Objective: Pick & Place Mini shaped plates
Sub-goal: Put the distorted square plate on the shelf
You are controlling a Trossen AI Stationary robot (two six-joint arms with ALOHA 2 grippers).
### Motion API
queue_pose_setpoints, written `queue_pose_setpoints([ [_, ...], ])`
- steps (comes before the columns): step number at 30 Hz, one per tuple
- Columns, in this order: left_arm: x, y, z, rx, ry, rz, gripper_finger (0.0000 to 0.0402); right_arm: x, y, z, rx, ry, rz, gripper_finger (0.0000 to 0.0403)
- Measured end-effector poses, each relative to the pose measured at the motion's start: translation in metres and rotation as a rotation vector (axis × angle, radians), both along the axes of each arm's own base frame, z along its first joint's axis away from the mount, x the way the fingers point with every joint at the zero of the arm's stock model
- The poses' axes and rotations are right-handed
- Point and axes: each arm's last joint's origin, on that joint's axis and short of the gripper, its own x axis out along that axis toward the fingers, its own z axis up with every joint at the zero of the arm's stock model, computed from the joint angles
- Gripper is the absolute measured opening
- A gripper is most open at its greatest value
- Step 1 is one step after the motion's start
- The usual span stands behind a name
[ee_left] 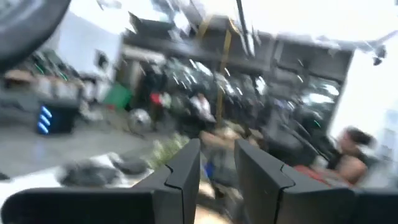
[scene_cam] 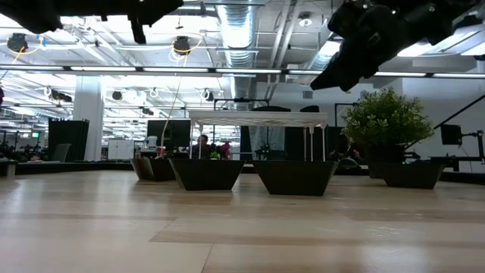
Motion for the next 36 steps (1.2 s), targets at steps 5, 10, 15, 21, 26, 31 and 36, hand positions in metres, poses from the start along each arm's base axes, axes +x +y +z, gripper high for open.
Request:
queue_pose_setpoints([
  [5,-0.003,0.017,0.009,-0.029,-0.108,0.008,0.0102,0.001,0.0,0.002,-0.006,-0.019,0.001,0.0],
  [10,0.004,0.021,-0.024,-0.059,0.283,-0.016,0.0102,0.001,0.0,0.001,-0.032,-0.013,0.016,0.0],
  [15,0.003,0.019,-0.041,-0.079,0.529,0.035,0.0102,0.001,0.0,0.002,-0.045,-0.014,0.023,0.0],
  [21,0.001,0.006,-0.047,-0.119,0.704,-0.044,0.0102,0.0,0.001,0.001,-0.046,-0.002,0.031,0.0],
  [26,0.003,-0.01,-0.06,-0.085,0.844,-0.087,0.0114,0.0,0.001,0.0,-0.046,-0.001,0.031,0.0],
  [31,0.008,-0.021,-0.073,-0.051,0.918,-0.112,0.016,0.0,0.001,0.0,-0.046,0.003,0.03,0.0],
  [36,0.01,-0.021,-0.084,0.006,0.985,-0.037,0.0198,0.0,0.001,0.0,-0.033,0.006,0.024,0.0],
])
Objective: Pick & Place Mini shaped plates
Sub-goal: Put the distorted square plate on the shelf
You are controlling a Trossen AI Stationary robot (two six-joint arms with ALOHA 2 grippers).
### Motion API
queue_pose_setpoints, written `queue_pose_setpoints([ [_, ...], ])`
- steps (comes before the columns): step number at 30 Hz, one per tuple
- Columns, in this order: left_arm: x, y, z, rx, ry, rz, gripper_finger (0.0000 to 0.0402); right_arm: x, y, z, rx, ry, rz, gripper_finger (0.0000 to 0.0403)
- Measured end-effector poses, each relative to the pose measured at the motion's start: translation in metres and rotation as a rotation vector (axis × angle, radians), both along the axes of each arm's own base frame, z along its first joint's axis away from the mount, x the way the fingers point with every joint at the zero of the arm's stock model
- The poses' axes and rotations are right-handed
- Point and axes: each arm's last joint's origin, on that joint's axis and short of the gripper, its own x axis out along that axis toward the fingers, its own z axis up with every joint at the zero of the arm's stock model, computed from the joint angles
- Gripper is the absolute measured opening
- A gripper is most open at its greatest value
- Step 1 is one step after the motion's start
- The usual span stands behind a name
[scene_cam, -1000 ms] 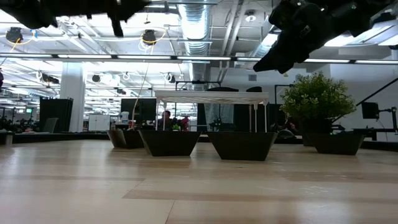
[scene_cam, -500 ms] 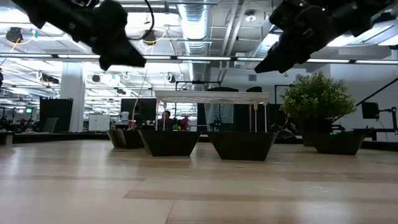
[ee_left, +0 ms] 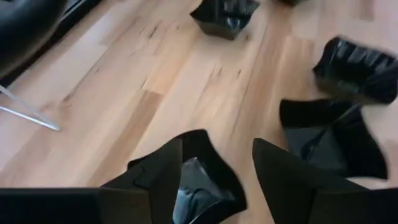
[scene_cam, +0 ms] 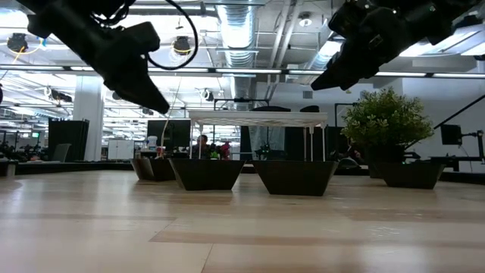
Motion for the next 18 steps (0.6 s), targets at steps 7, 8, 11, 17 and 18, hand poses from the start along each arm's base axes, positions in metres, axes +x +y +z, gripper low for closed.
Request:
queue_pose_setpoints([
  [7,-0.004,-0.008,-0.006,0.037,0.106,-0.151,0.0205,0.0,0.0,-0.001,0.0,0.007,0.0,0.0],
  [8,-0.006,-0.01,-0.007,0.058,0.126,-0.181,0.0203,-0.001,0.0,-0.001,0.0,0.011,0.0,0.0],
  [11,-0.008,-0.014,-0.009,0.149,0.182,-0.289,0.0199,-0.001,0.0,-0.001,0.0,0.018,0.0,0.0],
  [17,-0.016,-0.015,-0.021,0.237,0.251,-0.325,0.0196,-0.001,0.0,-0.002,0.0,0.023,0.0,0.0],
  [18,-0.017,-0.015,-0.024,0.237,0.268,-0.327,0.0196,-0.001,0.0,-0.002,0.0,0.023,0.0,0.0],
])
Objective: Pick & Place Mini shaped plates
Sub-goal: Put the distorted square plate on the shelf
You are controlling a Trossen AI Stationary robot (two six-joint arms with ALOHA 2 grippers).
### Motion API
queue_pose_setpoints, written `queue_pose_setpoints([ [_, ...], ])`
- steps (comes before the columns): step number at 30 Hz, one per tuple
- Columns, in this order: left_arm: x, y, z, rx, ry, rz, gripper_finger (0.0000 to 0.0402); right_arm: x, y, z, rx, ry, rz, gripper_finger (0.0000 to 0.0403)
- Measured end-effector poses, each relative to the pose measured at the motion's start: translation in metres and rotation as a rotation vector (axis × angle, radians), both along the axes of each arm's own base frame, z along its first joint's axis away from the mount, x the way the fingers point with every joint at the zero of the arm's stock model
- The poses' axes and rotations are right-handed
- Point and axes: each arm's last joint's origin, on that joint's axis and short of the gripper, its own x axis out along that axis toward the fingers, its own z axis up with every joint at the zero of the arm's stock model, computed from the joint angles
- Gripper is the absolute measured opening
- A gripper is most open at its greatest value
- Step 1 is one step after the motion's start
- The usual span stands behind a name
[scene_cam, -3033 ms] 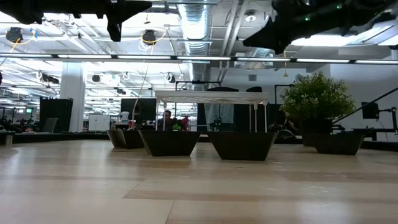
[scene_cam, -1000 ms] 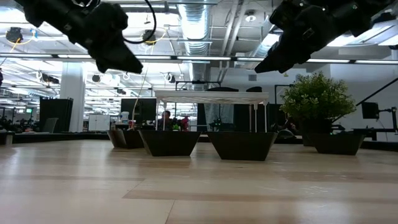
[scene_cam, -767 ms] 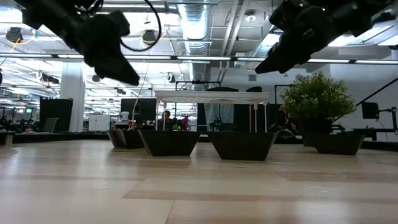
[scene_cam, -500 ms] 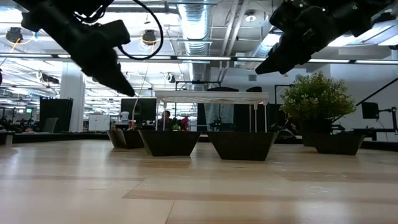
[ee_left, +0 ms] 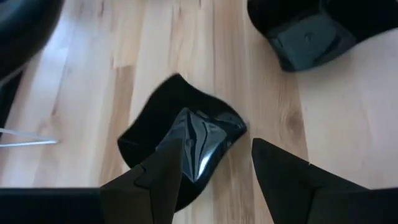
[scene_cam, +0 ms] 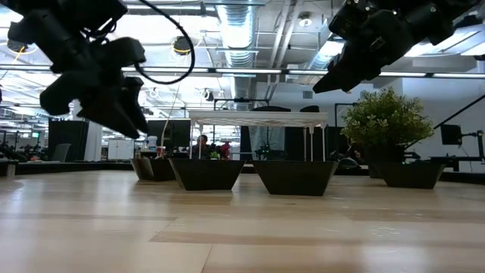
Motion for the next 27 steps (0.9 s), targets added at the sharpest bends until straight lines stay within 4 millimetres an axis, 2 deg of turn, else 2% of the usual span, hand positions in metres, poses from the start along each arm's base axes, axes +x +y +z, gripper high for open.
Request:
queue_pose_setpoints([
  [15,0.004,0.002,-0.032,0.099,0.15,-0.022,0.0195,0.0,0.0,0.0,0.0,-0.001,0.0,0.0],
  [27,0.006,0.003,-0.041,0.129,0.187,-0.025,0.0195,0.0,0.0,0.0,0.0,-0.001,0.0,0.0],
])
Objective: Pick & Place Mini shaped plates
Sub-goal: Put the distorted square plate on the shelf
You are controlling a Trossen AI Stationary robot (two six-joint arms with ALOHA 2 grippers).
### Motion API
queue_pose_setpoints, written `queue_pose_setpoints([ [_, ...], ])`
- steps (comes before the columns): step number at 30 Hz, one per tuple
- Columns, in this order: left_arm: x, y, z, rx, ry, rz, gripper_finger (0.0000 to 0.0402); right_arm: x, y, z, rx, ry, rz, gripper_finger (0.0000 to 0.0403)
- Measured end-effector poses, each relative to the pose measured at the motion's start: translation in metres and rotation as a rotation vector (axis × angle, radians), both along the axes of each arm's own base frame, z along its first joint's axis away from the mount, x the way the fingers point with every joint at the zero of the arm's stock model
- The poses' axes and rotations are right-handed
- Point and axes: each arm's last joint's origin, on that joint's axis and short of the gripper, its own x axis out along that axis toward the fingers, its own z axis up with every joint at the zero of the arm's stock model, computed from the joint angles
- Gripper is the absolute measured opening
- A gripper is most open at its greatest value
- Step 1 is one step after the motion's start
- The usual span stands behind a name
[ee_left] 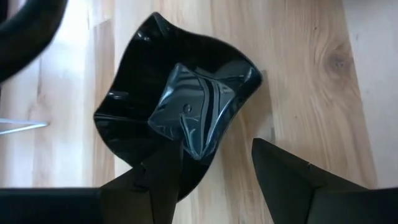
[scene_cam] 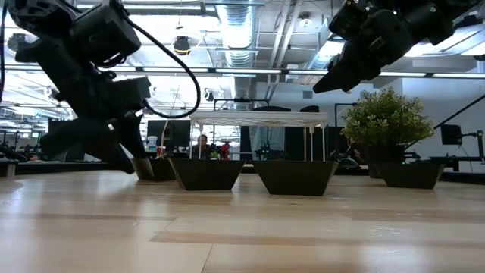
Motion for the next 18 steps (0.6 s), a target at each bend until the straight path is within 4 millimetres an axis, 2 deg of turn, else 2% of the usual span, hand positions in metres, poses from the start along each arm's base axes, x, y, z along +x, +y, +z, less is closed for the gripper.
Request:
queue_pose_setpoints([
  [7,0.0004,-0.0001,-0.0078,0.014,0.04,-0.015,0.0195,0.0,0.0,0.0,0.0,0.0,0.0,0.0],
  [18,0.0016,-0.0001,-0.0066,0.018,0.022,-0.012,0.0195,0.0,0.0,0.0,0.0,0.0,0.0,0.0],
])
